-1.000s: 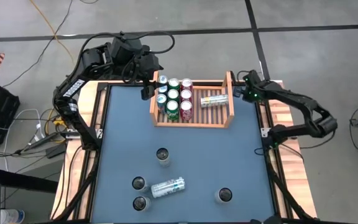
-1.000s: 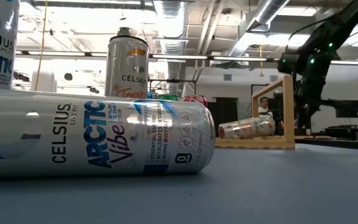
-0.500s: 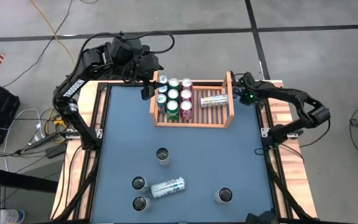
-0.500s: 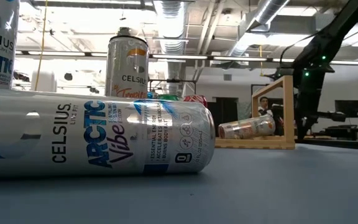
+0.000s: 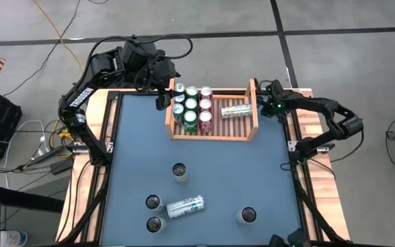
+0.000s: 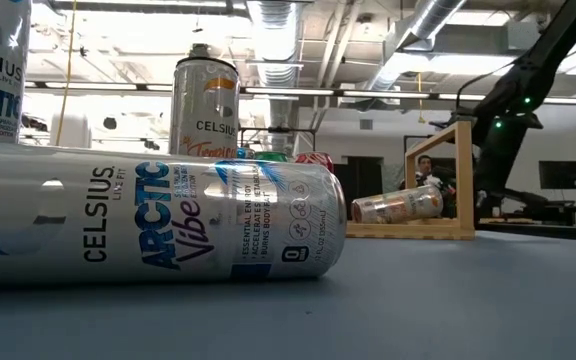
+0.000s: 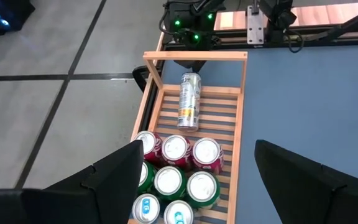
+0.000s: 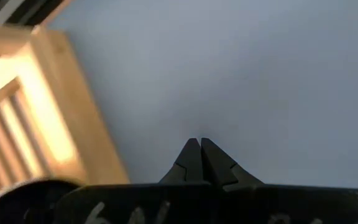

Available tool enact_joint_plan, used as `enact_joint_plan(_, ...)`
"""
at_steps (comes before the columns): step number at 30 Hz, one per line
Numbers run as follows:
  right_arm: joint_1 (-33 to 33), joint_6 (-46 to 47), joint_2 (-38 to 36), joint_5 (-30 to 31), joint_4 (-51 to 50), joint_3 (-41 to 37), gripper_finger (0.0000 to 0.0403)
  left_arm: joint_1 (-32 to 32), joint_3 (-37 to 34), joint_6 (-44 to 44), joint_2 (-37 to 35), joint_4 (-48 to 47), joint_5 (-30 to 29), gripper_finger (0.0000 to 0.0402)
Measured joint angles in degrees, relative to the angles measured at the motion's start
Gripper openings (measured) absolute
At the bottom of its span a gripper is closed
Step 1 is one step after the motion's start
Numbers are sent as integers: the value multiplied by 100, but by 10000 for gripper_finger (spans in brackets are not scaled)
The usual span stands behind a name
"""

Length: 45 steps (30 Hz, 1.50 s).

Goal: Place canned beverage on shelf
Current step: Put the light yellow soda can on the shelf

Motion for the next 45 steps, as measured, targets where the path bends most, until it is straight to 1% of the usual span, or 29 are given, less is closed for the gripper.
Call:
enact_joint_plan(5, -85, 107, 2, -576, 408, -160, 0, 0, 0, 86, 0, 0, 2, 296)
enact_joint_plan(9, -179, 193, 2, -1113, 922, -365, 0, 0, 0, 83, 0, 0, 0, 296)
enact_joint_plan(19, -263, 247, 2, -2023, 1771, -718, 0, 0, 0, 38, 0, 0, 0, 296)
enact_joint_plan(25, -291, 265, 0, -2127, 1870, -750, 0, 0, 0, -13, 0, 0, 0, 296)
enact_joint_plan(31, -367, 186, -64, -2509, 1899, -752, 0, -1, 0, -27, 0, 2, -2, 296)
enact_joint_plan(35, -364, 313, -229, -2549, 1976, -761, 0, 0, 2, -80, 0, 2, -2, 296)
enact_joint_plan(40, -293, 297, -303, -2436, 1965, -761, 0, -2, 2, -111, 0, 26, 0, 296)
enact_joint_plan(43, -162, 468, -308, -2095, 2030, -761, 0, -2, 2, -135, 0, 59, 0, 296)
enact_joint_plan(45, -5, 841, -308, -1680, 2150, -761, 0, -2, 2, -174, 0, 57, 0, 296)
